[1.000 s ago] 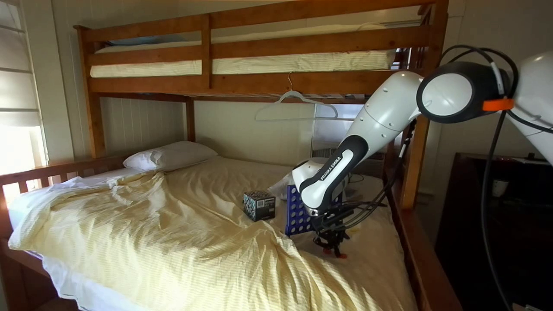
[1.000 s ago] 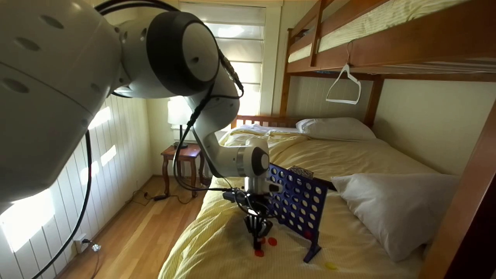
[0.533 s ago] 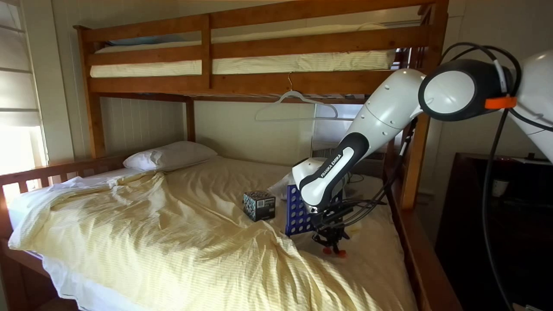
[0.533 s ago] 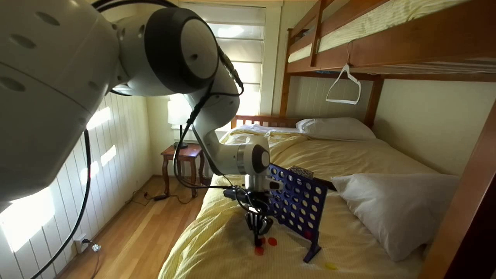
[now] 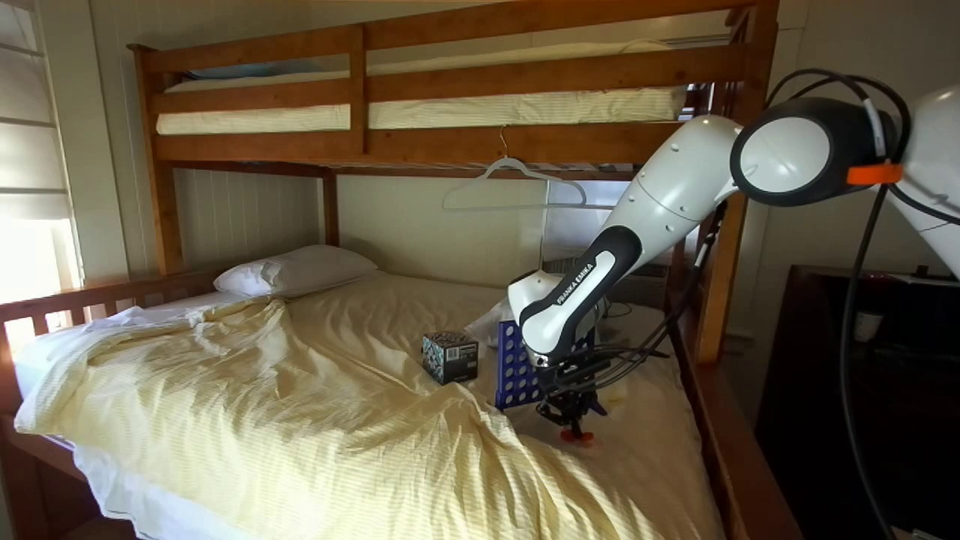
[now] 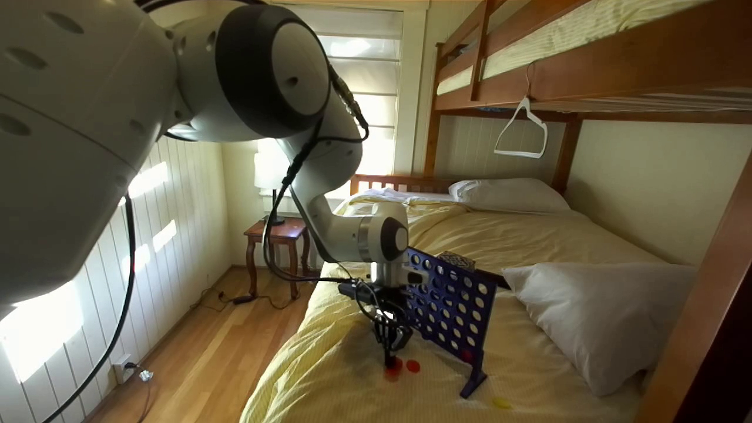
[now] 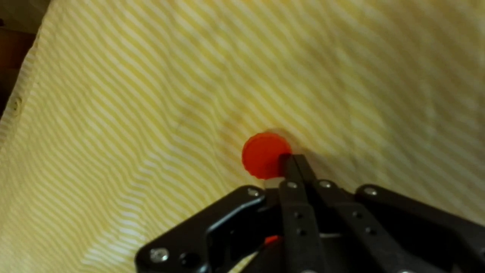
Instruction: Put the orange circle inside the blue object
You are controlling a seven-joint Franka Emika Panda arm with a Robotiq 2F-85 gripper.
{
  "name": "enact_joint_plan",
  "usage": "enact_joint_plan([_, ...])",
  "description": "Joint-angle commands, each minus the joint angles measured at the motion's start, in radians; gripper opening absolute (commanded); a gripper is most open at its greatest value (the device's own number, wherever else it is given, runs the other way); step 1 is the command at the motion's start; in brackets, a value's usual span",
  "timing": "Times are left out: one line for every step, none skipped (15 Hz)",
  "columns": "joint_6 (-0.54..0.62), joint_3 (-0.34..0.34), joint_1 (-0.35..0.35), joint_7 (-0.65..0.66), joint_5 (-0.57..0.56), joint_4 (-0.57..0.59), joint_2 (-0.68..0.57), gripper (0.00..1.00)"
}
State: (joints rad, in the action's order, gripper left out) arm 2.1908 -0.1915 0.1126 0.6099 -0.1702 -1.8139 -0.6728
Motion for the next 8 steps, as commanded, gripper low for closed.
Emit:
enact_joint_plan([0.012, 0.01, -0.003, 0.011, 0.02, -0.041, 0.023, 0.29])
enact_joint_plan([0.012, 0.008, -0.001, 0.012, 0.015, -0.042, 0.021, 0.31])
enact_joint_plan([0.008, 0.006, 0.001, 0.006, 0.005, -0.042, 0.015, 0.36])
enact_joint_plan([0.006, 0.004, 0.003, 0.004, -0.001, -0.041, 0.009, 0.44])
enact_joint_plan([0.007, 0.002, 0.005, 0.006, -0.004, -0.04, 0.004, 0.5])
enact_joint_plan([0.013, 0.001, 0.006, 0.008, -0.005, -0.041, 0.002, 0.58])
enact_joint_plan([0.02, 0.002, 0.004, 0.006, -0.004, -0.042, 0.001, 0.64])
enact_joint_plan([0.037, 0.003, 0.002, 0.007, -0.001, -0.047, 0.005, 0.7])
